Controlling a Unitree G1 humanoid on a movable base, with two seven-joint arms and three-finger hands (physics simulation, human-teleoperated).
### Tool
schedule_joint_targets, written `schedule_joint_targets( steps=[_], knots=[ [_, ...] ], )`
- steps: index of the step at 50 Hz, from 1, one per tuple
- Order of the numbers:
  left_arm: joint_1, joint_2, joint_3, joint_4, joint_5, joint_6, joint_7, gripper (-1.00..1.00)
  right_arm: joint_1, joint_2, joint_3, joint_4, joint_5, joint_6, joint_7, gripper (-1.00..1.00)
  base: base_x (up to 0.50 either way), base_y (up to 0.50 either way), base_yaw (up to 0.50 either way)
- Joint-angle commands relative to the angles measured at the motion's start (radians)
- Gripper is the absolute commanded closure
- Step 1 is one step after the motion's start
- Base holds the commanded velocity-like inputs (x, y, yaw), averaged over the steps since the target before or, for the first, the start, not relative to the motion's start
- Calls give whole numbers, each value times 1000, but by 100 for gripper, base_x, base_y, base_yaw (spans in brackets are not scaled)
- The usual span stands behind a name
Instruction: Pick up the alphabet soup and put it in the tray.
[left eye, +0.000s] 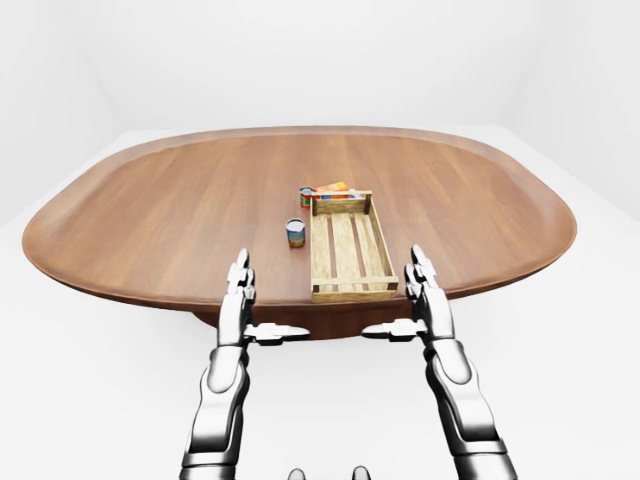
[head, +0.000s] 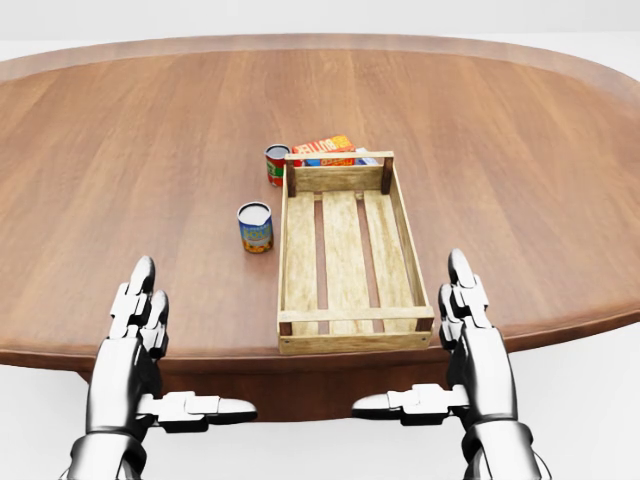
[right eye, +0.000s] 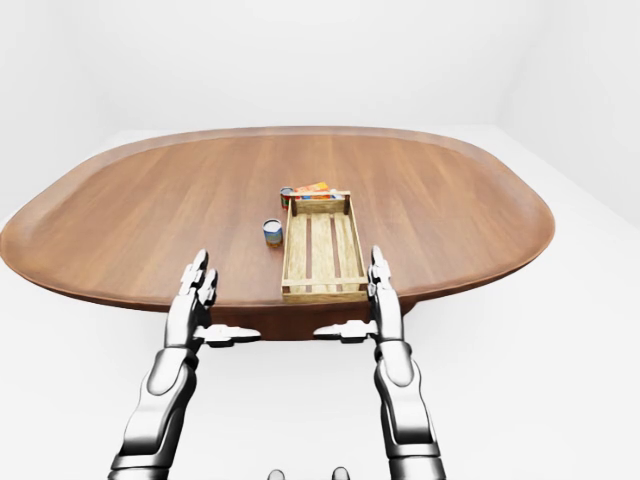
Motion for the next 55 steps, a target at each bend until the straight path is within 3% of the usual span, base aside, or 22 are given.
schedule_joint_targets(
  steps=[1, 6, 12, 16, 20, 21, 24, 25, 44, 55],
  knots=[
    [-3, 12, 26, 5, -18, 2, -25, -100, -4, -12, -18, 9, 1, 10, 23, -100, 0, 0, 0],
    [-3, 13, 26, 4, -18, 4, -27, -100, -3, -11, -19, 7, 1, 11, 23, -100, 0, 0, 0],
    [-15, 15, 30, 14, -13, 30, -15, -100, -4, -11, -19, 7, 1, 15, 24, -100, 0, 0, 0],
    [-15, 15, 27, 11, -6, 30, -14, -100, -4, -11, -19, 6, 1, 15, 24, -100, 0, 0, 0],
    [-21, 16, 28, 19, 0, 52, -5, -100, -3, -11, -19, 3, 1, 16, 24, -100, 0, 0, 0],
    [-22, 16, 39, 10, -11, 74, 1, -100, -2, -11, -19, 2, 1, 17, 24, -100, 0, 0, 0],
    [-22, 17, 39, 10, -12, 75, 1, -100, -2, -11, -19, 2, 1, 17, 25, -100, 0, 0, 0],
    [-25, 17, 40, 12, -21, 87, -4, -100, -2, -11, -19, 2, 1, 17, 24, -100, 0, 0, 0],
    [-29, 17, 37, 27, -19, 87, 7, -100, -9, -8, -23, 4, -3, 32, 9, -100, 0, 0, 0],
    [-30, 16, 34, 39, -13, 87, 13, -100, -10, -10, -25, 6, 3, 23, 1, -100, 0, 0, 0]
  ],
)
